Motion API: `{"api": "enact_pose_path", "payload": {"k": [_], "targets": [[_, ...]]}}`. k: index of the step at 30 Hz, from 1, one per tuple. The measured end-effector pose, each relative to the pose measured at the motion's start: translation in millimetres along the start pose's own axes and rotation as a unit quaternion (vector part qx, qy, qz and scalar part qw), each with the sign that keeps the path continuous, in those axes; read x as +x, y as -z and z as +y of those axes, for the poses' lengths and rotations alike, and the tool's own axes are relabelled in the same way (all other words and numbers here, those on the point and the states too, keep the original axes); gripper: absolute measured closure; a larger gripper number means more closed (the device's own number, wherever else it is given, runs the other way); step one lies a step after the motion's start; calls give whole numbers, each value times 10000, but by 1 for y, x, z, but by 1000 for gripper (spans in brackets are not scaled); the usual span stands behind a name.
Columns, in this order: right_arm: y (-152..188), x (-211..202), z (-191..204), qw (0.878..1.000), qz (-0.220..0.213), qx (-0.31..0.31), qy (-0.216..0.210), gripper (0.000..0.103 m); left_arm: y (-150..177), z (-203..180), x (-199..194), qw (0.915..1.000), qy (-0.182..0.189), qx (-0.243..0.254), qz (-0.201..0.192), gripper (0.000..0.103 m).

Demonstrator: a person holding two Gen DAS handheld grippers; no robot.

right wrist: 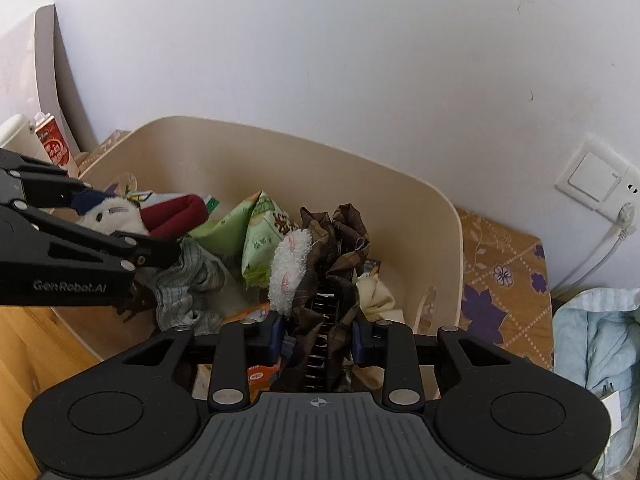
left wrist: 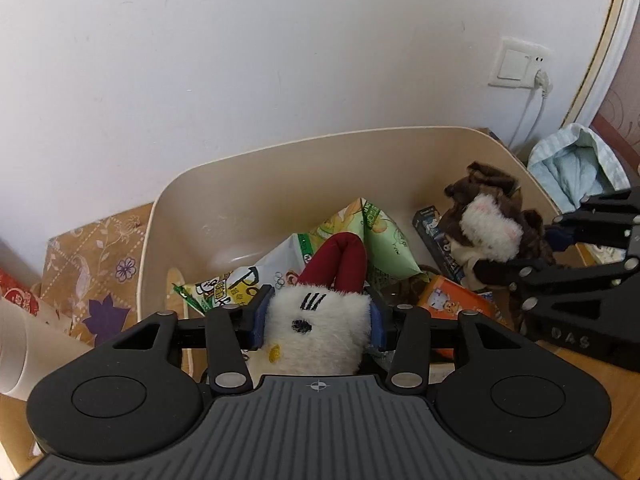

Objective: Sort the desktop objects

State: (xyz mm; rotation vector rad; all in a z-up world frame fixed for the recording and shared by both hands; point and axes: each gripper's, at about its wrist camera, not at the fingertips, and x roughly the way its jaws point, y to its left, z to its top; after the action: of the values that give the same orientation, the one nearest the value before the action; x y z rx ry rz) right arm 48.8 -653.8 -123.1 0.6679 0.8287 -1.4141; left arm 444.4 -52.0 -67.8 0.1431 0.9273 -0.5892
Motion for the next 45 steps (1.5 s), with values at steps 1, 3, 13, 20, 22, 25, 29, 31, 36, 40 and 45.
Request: {"api": "enact_pose_path", "payload": {"k": [1, 3, 13, 20, 22, 25, 29, 31, 36, 40, 45], "targets": [[1, 0, 0, 10000, -3, -3, 13, 58, -1, 0, -1, 10000, 11, -38, -6, 51], [2, -3, 0, 10000, -13, 55, 10, 35, -4, -3, 2, 9999, 107, -106, 10, 39], [8, -36, -7, 9992, -188, 282, -211, 10, -3, 5, -19, 9994, -159, -310, -55, 25], [8, -56, -10, 9989, -239, 338, -212, 9, 1, -2, -46, 9989, -239, -344, -200, 23], [9, -62, -11, 9990, -240, 318, -209, 7, 4, -5, -55, 9989, -205, -365, -220, 23], [18, -80, -9, 9989, -308, 292, -200, 1, 11, -11, -72, 9988, -104, -372, -288, 23], [29, -106, -7, 9987, -366, 251, -233, 0, 20, -20, -97, 9985, -186, -355, -380, 23], [33, -119, -5, 9987, -417, 180, -210, 0, 25, -24, -108, 9982, -212, -407, -383, 23], [42, -154, -3, 9983, -527, 161, -212, 0, 39, -30, -141, 9968, -412, -553, -403, 23], [50, -186, 2, 9977, -636, 59, -222, 0, 51, -34, -172, 9947, -594, -657, -527, 23], [64, -219, 6, 9972, -701, -32, -262, 0, 68, -42, -211, 9926, -761, -657, -682, 23]]}}
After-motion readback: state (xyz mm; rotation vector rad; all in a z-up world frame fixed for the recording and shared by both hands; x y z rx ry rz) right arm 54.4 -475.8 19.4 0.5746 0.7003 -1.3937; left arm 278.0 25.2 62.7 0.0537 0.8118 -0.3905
